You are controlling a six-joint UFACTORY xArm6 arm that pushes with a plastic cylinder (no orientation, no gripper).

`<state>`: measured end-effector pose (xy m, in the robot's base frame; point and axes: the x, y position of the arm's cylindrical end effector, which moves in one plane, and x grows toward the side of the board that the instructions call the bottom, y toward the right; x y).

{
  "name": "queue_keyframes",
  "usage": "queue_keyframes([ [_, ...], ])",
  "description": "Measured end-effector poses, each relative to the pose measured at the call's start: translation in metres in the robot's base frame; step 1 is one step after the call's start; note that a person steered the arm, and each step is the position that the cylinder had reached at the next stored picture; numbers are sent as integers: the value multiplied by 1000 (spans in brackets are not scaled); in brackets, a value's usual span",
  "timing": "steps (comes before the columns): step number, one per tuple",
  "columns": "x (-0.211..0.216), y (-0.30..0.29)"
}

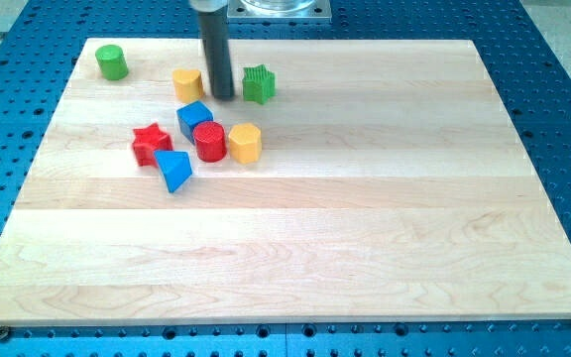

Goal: Push the green star into the cube

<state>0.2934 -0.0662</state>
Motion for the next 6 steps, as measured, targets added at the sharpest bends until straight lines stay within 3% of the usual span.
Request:
queue_keyframes([
  [1,-35,24],
  [2,-16,71],
  [3,57,13],
  [4,95,109],
  [5,144,125],
  [6,171,8],
])
